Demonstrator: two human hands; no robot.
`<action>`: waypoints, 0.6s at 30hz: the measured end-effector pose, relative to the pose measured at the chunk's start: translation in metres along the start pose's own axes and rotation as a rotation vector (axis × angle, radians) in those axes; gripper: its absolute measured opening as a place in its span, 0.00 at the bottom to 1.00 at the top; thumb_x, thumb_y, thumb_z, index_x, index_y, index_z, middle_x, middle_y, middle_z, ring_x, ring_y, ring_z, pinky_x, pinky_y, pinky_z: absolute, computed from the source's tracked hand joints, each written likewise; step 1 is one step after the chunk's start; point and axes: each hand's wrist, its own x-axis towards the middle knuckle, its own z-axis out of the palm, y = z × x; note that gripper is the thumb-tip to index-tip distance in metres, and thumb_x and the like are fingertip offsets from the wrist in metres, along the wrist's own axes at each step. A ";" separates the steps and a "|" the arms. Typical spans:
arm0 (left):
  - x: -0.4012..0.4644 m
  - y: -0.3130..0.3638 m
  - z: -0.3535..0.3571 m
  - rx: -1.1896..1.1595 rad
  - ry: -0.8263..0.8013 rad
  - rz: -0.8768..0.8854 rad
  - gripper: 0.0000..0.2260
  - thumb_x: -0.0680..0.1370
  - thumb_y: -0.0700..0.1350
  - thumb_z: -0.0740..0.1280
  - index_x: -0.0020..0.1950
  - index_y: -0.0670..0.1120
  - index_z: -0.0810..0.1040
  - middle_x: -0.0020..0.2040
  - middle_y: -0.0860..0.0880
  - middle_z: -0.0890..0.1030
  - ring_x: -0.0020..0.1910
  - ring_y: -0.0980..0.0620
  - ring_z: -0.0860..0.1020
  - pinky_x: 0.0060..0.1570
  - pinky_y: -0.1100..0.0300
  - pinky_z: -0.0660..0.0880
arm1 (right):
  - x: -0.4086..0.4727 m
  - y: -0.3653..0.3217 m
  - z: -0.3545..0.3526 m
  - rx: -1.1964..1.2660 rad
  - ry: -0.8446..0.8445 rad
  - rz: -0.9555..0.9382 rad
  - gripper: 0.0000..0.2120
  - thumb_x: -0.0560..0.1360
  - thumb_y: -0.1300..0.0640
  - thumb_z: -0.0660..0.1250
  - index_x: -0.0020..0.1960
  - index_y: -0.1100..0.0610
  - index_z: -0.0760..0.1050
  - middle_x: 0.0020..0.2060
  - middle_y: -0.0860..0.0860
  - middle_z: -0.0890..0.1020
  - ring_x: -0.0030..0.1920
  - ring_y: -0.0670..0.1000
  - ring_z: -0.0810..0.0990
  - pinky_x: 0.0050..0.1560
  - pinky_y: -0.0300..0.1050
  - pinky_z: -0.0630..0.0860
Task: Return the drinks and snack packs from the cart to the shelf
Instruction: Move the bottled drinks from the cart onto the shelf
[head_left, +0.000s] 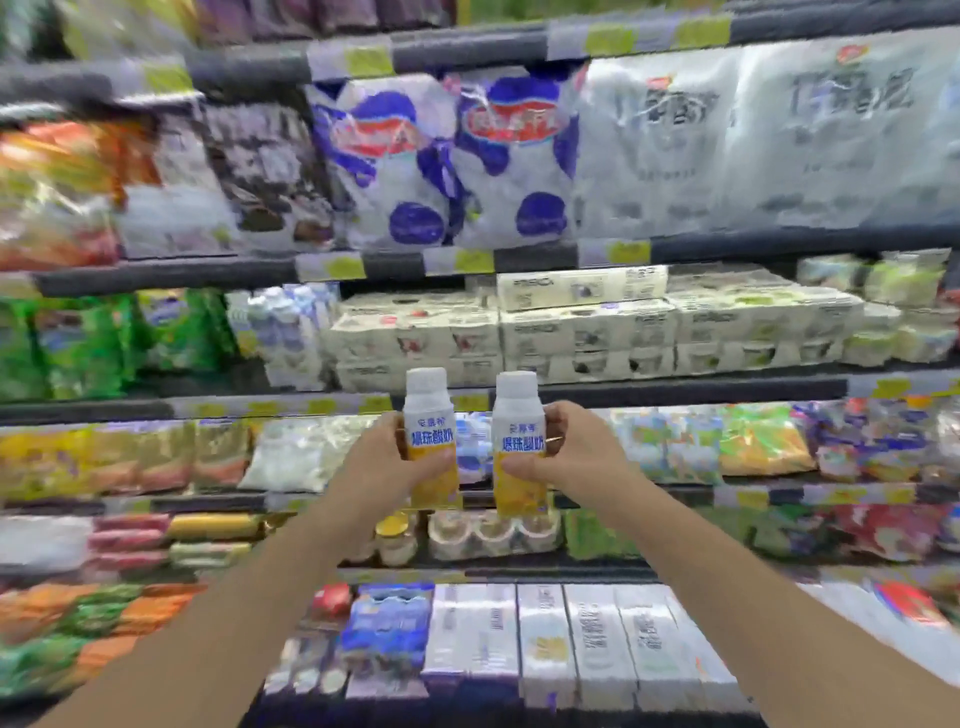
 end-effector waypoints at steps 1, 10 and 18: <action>-0.002 -0.010 -0.030 0.021 0.028 -0.005 0.18 0.72 0.45 0.77 0.60 0.47 0.77 0.49 0.52 0.84 0.43 0.58 0.83 0.34 0.69 0.75 | 0.006 -0.011 0.028 0.007 -0.028 -0.013 0.22 0.64 0.56 0.82 0.53 0.55 0.75 0.46 0.48 0.84 0.42 0.46 0.83 0.45 0.43 0.82; -0.012 -0.073 -0.218 0.036 0.273 -0.100 0.18 0.74 0.48 0.75 0.61 0.49 0.75 0.54 0.52 0.82 0.50 0.57 0.80 0.41 0.62 0.75 | 0.048 -0.093 0.231 0.020 -0.285 -0.159 0.25 0.65 0.54 0.81 0.58 0.54 0.76 0.49 0.48 0.84 0.50 0.48 0.83 0.47 0.42 0.81; 0.041 -0.115 -0.275 -0.029 0.407 -0.217 0.18 0.74 0.45 0.75 0.61 0.48 0.74 0.54 0.50 0.82 0.51 0.52 0.80 0.48 0.54 0.79 | 0.116 -0.111 0.307 0.023 -0.361 -0.164 0.22 0.68 0.57 0.80 0.58 0.57 0.74 0.48 0.47 0.82 0.43 0.41 0.79 0.36 0.32 0.75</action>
